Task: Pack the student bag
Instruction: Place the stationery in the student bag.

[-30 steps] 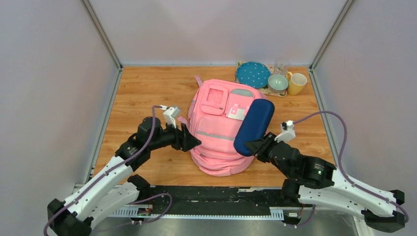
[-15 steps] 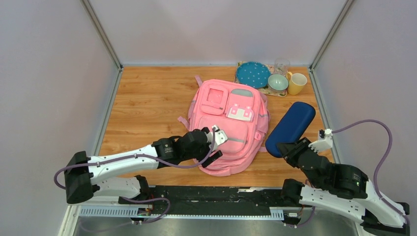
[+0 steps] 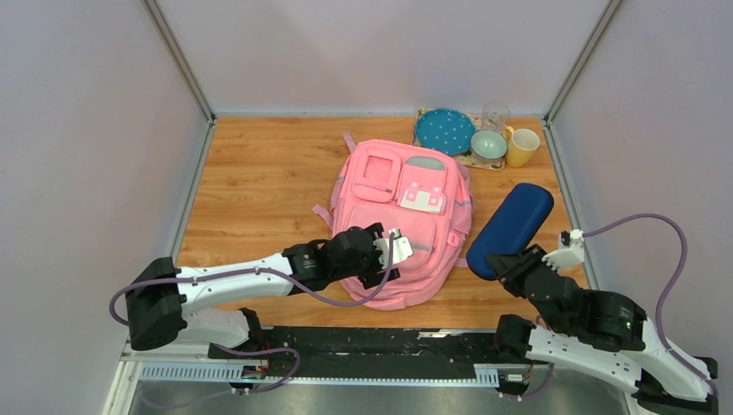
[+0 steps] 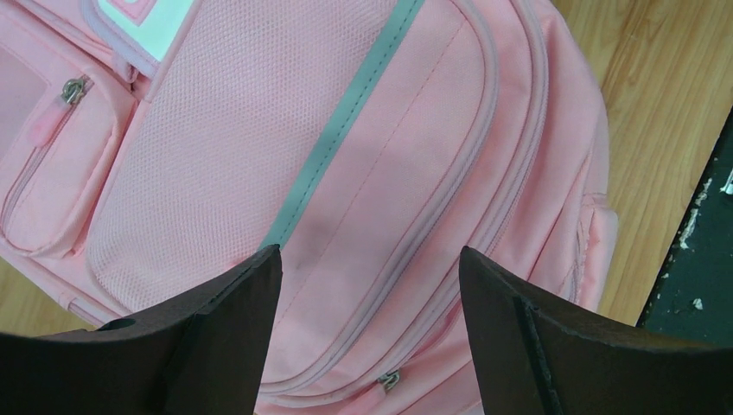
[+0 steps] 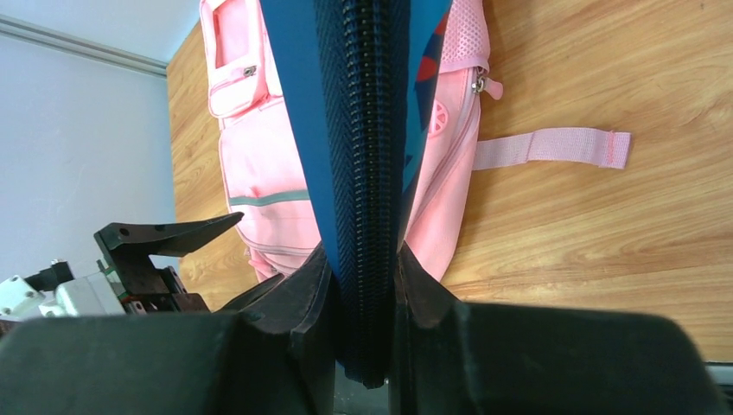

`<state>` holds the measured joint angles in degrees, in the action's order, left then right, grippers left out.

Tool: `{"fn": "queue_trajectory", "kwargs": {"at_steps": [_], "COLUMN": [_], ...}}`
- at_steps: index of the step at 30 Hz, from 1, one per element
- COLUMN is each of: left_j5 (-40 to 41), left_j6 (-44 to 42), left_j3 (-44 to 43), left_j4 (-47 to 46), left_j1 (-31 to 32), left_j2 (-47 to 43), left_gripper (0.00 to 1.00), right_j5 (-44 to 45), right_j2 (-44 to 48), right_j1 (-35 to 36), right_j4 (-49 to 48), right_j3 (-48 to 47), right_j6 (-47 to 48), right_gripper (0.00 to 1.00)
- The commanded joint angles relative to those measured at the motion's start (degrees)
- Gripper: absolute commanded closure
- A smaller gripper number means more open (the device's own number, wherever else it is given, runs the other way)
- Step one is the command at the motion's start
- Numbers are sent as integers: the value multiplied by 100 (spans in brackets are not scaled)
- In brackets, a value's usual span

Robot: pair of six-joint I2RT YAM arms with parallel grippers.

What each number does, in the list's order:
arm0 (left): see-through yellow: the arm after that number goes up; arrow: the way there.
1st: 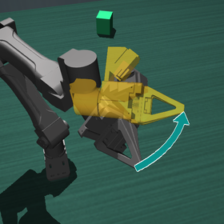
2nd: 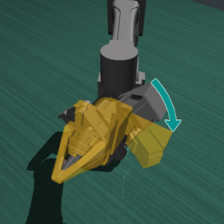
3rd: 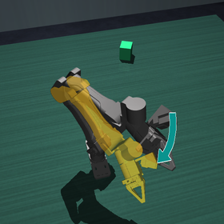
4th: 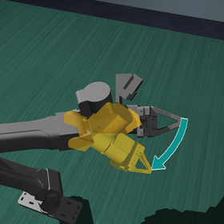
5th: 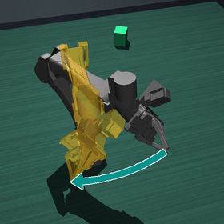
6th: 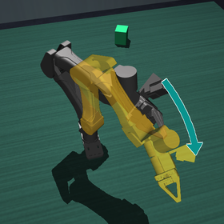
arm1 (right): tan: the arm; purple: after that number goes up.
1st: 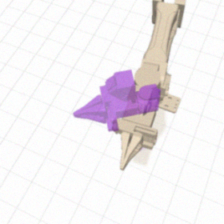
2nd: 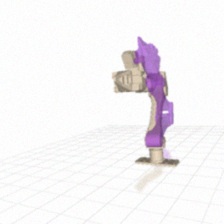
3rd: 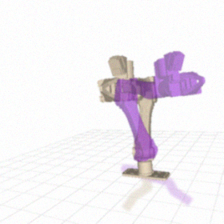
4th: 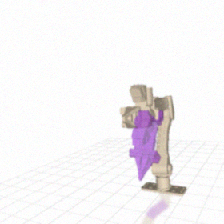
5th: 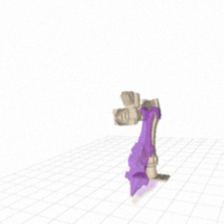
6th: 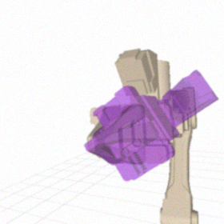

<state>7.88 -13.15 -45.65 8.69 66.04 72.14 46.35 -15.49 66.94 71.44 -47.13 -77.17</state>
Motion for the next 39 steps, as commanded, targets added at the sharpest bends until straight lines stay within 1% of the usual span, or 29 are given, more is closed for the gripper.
{"fn": "queue_trajectory", "kwargs": {"at_steps": [1,7,9,13,14,17,18,20,21,23,24,26,27,29,30,35,39], "left_j5": [-322,-173,-120,-41,98,572,653,819,847,873,864,856,882,978,1048,1356,1479], "left_j6": [93,180,207,198,190,269,269,251,234,208,207,233,260,434,497,664,682], "left_j3": [65,-50,64,319,355,259,241,206,197,162,127,30,4,-110,-128,-198,-199], "left_j4": [-666,-763,-833,-1281,-1317,-1300,-1291,-1317,-1334,-1344,-1317,-1221,-1194,-1063,-1062,-1098,-1229], "left_j1": [40,40,49,41,49,58,49,49,58,49,49,58,58,58,58,58,58], "left_j2": [45,493,512,512,529,652,678,740,758,837,898,968,1012,1004,952,697,319], "left_gripper": [18,18,18,19,19,30,38,44,51,57,68,78,88,94,100,100,100], "right_j5": [138,15,-20,-38,-29,-29,-38,-56,-64,-100,-108,-143,-152,-179,-187,-240,-301], "right_j2": [-7,10,37,107,107,133,134,134,134,142,134,125,142,142,151,160,221], "right_j1": [-14,-5,-5,-5,-14,-5,-5,-5,-5,-5,-5,-5,-5,-5,-5,-5,-14], "right_j4": [-384,-534,-552,-579,-587,-587,-579,-579,-579,-579,-579,-561,-561,-561,-544,-359,-148], "right_j3": [108,178,213,249,257,275,284,301,310,328,336,336,345,336,336,284,284], "right_j6": [-141,-150,-150,-167,-176,-176,-185,-202,-211,-229,-237,-264,-264,-264,-255,-290,-361], "right_gripper": [100,100,100,100,100,99,99,99,99,100,100,100,100,100,100,100,100]}}
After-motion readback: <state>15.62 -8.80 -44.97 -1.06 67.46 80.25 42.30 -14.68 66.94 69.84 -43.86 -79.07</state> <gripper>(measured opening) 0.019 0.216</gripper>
